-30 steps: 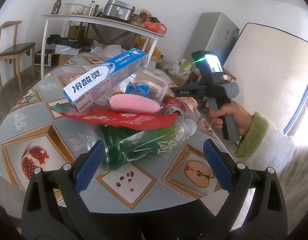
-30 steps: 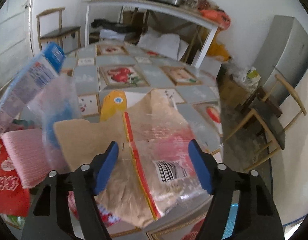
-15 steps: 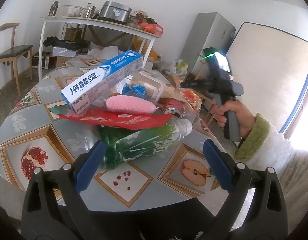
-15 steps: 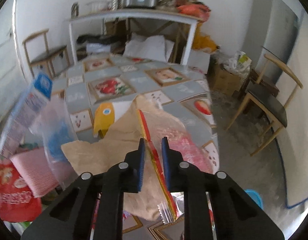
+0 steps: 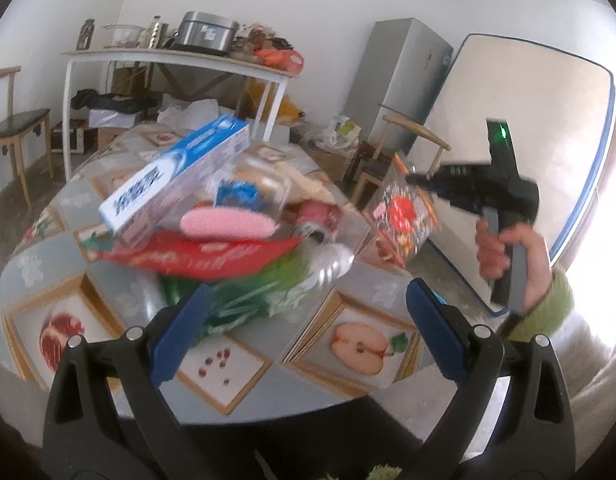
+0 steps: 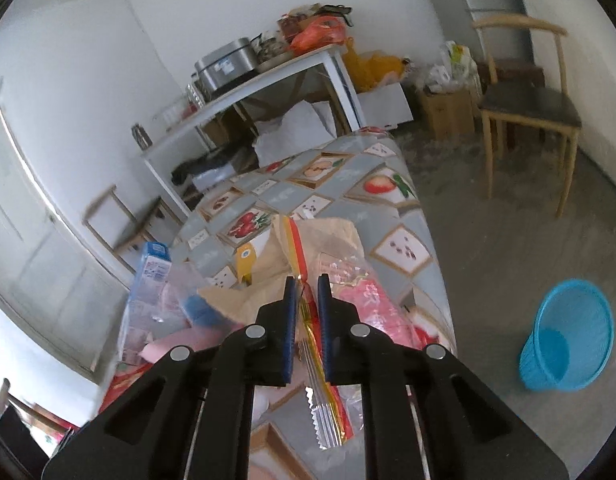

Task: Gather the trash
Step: 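Grasp the clear plastic snack wrapper with the right tool, then grasp the brown paper bag with the left tool while the right tool holds the wrapper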

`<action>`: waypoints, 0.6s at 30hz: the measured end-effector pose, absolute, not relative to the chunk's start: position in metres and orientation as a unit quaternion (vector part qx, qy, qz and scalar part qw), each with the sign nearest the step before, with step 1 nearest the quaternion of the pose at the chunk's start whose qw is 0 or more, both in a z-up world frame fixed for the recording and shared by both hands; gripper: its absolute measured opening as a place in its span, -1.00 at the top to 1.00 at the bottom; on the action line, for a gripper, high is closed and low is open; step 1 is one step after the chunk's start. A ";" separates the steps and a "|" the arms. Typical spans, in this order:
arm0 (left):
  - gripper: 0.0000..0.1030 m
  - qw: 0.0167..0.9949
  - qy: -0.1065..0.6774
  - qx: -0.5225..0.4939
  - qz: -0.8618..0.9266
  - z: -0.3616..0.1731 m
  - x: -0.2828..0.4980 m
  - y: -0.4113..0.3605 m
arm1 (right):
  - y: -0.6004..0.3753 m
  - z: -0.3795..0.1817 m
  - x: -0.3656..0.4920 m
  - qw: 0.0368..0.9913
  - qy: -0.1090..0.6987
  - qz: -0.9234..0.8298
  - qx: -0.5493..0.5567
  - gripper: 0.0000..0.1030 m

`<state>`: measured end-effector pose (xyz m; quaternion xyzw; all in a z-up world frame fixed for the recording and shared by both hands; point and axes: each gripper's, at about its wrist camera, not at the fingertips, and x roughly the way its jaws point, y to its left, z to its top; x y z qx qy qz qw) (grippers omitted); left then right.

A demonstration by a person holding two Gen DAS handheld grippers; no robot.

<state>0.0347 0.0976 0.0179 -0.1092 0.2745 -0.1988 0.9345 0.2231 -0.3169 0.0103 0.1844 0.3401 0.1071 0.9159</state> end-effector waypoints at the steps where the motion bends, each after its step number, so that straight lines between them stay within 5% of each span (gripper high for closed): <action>1: -0.83 0.934 0.275 -0.105 -0.203 0.025 0.040 0.095 | -0.320 0.009 0.220 0.915 0.339 0.107 0.190 0.80; 6: -0.61 0.920 0.291 -0.088 -0.248 0.064 0.077 0.085 | -0.333 0.000 0.201 0.911 0.328 0.119 0.222 0.80; 12: -0.39 0.896 0.328 0.080 -0.290 0.086 0.126 0.019 | -0.343 -0.006 0.197 0.902 0.315 0.143 0.258 0.80; 18: -0.08 0.844 0.368 0.272 -0.279 0.052 0.180 -0.056 | -0.357 -0.011 0.198 0.885 0.298 0.181 0.309 0.80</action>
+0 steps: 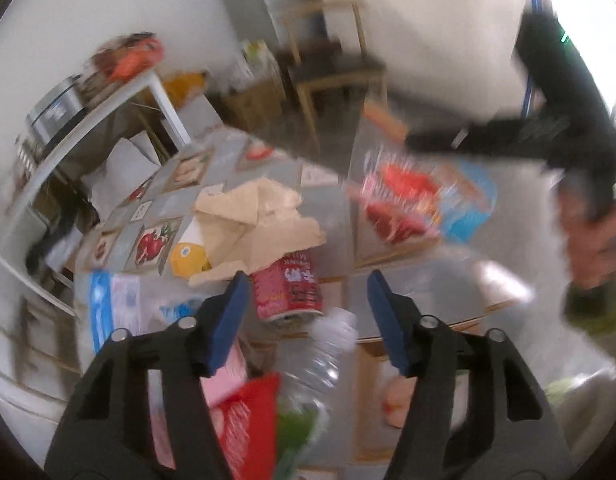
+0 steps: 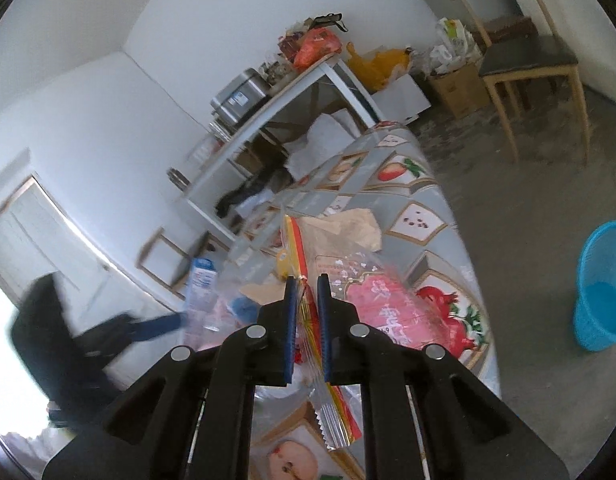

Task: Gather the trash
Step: 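Grasp the brown paper bag with the left tool while the right tool holds the wrapper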

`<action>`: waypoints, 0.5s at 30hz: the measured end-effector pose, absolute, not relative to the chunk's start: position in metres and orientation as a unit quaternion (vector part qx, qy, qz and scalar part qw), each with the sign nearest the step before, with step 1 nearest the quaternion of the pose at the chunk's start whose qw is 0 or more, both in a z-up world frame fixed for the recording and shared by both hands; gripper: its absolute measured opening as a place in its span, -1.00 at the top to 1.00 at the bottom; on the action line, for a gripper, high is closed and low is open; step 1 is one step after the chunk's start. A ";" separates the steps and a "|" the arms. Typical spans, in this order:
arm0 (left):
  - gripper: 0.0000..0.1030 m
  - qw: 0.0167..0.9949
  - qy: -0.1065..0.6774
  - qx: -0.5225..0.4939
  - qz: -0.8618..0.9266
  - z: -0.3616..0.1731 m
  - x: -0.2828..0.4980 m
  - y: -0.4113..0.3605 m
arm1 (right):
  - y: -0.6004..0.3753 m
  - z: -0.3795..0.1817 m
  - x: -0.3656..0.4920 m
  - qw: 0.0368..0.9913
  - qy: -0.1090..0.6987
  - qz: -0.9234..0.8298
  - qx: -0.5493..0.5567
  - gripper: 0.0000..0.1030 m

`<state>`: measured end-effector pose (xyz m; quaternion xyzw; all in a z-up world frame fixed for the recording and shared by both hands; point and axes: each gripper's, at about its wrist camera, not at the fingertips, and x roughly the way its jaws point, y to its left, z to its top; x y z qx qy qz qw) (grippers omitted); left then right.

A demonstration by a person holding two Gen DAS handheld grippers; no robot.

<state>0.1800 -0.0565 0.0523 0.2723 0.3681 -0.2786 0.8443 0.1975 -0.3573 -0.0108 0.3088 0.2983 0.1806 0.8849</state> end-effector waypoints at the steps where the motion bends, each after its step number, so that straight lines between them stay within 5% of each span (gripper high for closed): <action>1: -0.05 0.834 0.380 0.294 -0.272 0.043 0.192 -0.065 | -0.360 -0.011 0.198 0.883 0.295 0.185 0.313 0.81; 11: 0.45 0.769 0.424 0.417 -0.234 -0.015 0.250 -0.104 | -0.384 -0.020 0.203 0.868 0.285 0.207 0.350 0.81; 13: 0.86 0.763 0.417 0.435 -0.234 -0.014 0.252 -0.107 | -0.386 -0.023 0.204 0.866 0.286 0.207 0.354 0.81; 15: 0.95 0.762 0.426 0.419 -0.250 -0.007 0.256 -0.108 | -0.388 -0.026 0.205 0.863 0.286 0.211 0.359 0.81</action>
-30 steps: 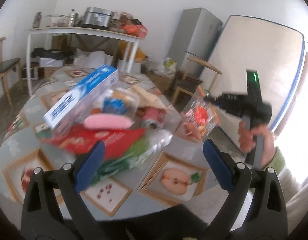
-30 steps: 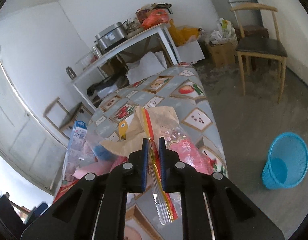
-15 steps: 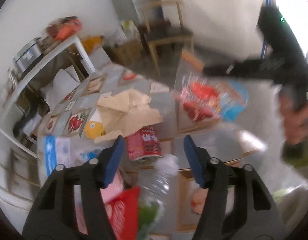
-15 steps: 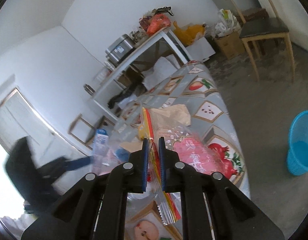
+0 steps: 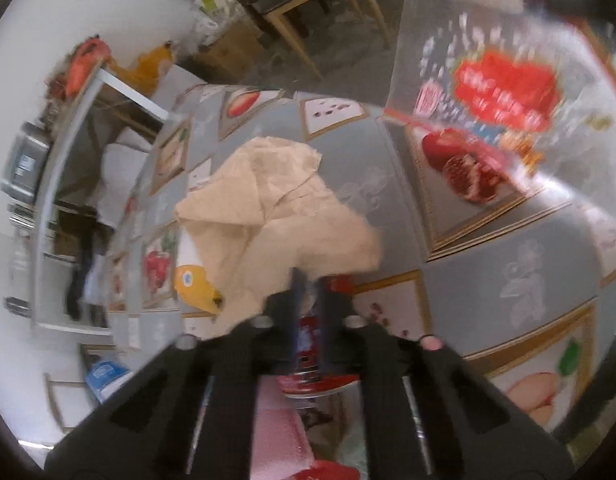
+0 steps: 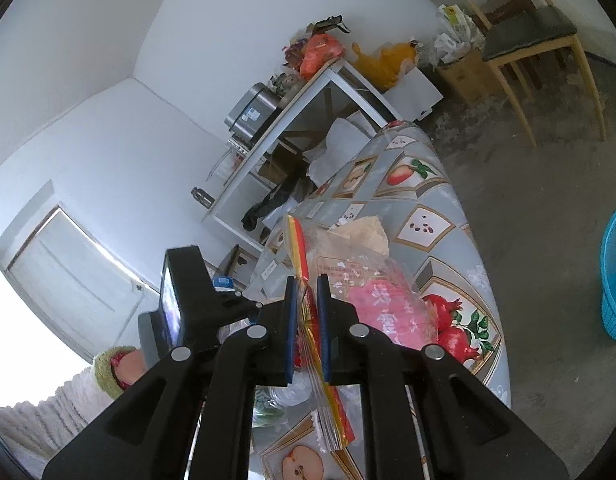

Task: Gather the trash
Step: 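Grasp the brown paper bag with the left tool while the right tool holds the wrapper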

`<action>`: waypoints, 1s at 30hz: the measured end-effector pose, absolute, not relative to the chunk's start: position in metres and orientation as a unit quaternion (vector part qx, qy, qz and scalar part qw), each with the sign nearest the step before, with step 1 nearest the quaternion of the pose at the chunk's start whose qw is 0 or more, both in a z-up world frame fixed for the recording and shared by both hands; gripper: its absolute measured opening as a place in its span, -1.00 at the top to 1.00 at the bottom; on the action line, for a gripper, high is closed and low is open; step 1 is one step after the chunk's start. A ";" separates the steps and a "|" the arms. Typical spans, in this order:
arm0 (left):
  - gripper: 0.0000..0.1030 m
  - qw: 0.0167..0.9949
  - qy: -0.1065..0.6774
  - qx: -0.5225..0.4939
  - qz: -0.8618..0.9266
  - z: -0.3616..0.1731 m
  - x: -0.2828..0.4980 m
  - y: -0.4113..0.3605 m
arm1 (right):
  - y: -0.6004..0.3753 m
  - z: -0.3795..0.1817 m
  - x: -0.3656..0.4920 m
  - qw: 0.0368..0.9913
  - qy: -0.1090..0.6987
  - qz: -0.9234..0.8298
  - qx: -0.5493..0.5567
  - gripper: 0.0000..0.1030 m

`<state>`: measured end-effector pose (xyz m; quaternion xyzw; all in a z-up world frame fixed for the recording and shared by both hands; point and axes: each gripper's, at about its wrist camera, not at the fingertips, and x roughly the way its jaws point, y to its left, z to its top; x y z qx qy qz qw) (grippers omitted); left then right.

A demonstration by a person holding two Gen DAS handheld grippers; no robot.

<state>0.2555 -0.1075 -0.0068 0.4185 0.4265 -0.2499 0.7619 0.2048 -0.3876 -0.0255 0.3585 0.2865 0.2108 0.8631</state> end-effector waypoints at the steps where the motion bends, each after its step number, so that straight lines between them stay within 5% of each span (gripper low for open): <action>1: 1.00 0.765 0.429 0.407 -0.254 -0.001 0.258 -0.107 | -0.388 -0.026 0.205 0.863 0.287 0.212 0.359 0.81; 12: 1.00 0.806 0.467 0.237 -0.276 0.048 0.338 -0.102 | -0.393 -0.029 0.207 0.860 0.281 0.217 0.366 0.81; 20: 0.98 0.789 0.515 0.235 -0.238 0.002 0.411 -0.113 | -0.395 -0.033 0.208 0.857 0.282 0.217 0.372 0.81; 21: 0.83 0.784 0.522 0.239 -0.235 -0.005 0.416 -0.114 | -0.396 -0.033 0.209 0.857 0.282 0.217 0.374 0.81; 24: -0.12 0.772 0.534 0.253 -0.234 -0.021 0.426 -0.116 | -0.398 -0.034 0.211 0.855 0.284 0.219 0.376 0.81; 25: -0.29 0.770 0.533 0.257 -0.236 -0.024 0.428 -0.117 | -0.398 -0.035 0.212 0.854 0.284 0.219 0.377 0.81; 30: -0.50 0.756 0.547 0.270 -0.237 -0.032 0.439 -0.124 | -0.400 -0.040 0.215 0.847 0.289 0.222 0.387 0.81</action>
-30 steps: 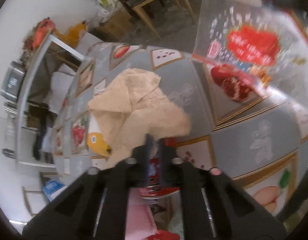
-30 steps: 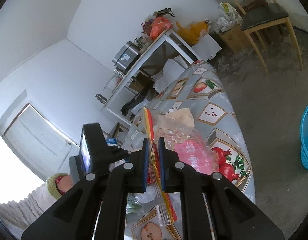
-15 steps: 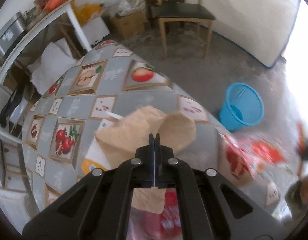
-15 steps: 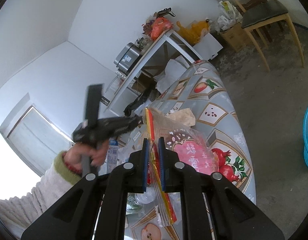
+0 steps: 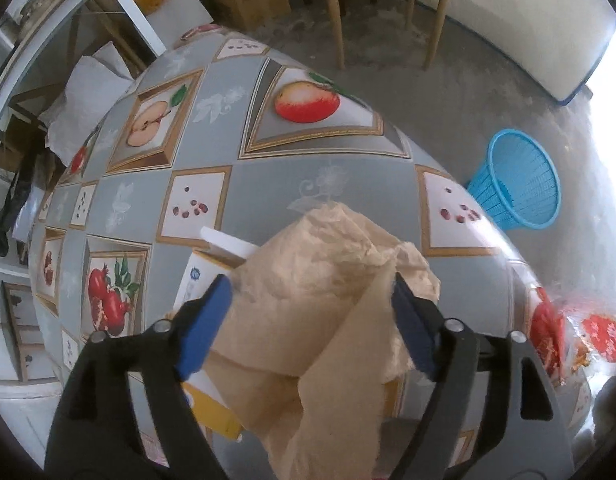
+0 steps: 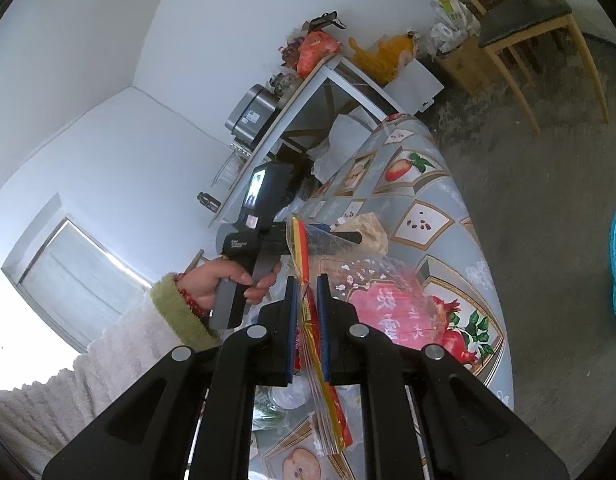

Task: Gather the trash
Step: 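Grasp the brown paper bag with the left tool while the right tool holds the wrapper, then carry the paper bag and wrapper in both tools over the blue wastebasket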

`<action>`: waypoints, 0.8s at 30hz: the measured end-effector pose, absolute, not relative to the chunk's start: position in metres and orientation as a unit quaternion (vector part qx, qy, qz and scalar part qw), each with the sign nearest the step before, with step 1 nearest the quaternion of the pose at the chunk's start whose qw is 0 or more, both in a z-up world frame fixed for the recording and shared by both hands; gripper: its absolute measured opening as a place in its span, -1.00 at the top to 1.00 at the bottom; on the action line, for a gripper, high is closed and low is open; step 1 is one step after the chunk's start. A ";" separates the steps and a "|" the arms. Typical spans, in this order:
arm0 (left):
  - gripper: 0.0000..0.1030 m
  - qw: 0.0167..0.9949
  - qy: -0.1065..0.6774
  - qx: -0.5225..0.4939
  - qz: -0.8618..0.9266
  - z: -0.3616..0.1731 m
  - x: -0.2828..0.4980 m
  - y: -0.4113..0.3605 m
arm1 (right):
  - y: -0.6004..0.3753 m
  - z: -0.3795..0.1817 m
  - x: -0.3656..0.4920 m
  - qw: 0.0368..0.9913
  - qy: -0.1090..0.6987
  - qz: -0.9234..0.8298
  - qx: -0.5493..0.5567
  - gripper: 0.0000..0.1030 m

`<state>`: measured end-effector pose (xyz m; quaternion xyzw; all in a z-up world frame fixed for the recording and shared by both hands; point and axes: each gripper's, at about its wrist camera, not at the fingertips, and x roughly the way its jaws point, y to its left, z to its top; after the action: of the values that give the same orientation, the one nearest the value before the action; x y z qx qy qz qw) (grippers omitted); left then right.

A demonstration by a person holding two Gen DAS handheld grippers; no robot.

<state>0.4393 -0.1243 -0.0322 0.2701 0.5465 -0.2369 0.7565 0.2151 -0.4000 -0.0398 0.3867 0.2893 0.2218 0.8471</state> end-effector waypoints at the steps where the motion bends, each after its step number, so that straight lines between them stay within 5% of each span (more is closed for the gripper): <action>1: -0.50 0.750 0.547 0.282 -0.241 -0.035 0.440 -0.127 | -0.400 -0.040 0.216 0.846 0.290 0.222 0.389 0.81; 8: -0.40 0.725 0.544 0.344 -0.245 -0.049 0.434 -0.142 | -0.405 -0.044 0.219 0.840 0.289 0.223 0.401 0.81; 16: 0.77 0.734 0.514 0.374 -0.237 -0.042 0.424 -0.146 | -0.405 -0.043 0.217 0.839 0.289 0.221 0.404 0.81; 19: 0.98 0.739 0.515 0.363 -0.239 -0.036 0.422 -0.142 | -0.406 -0.044 0.218 0.839 0.288 0.221 0.406 0.81; 24: 1.00 0.754 0.504 0.346 -0.242 -0.021 0.416 -0.137 | -0.408 -0.043 0.214 0.837 0.286 0.220 0.412 0.82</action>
<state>0.4160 -0.1372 -0.0214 0.3456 0.5035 -0.2424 0.7538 0.2144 -0.4085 -0.0434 0.4122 0.2857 0.2200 0.8367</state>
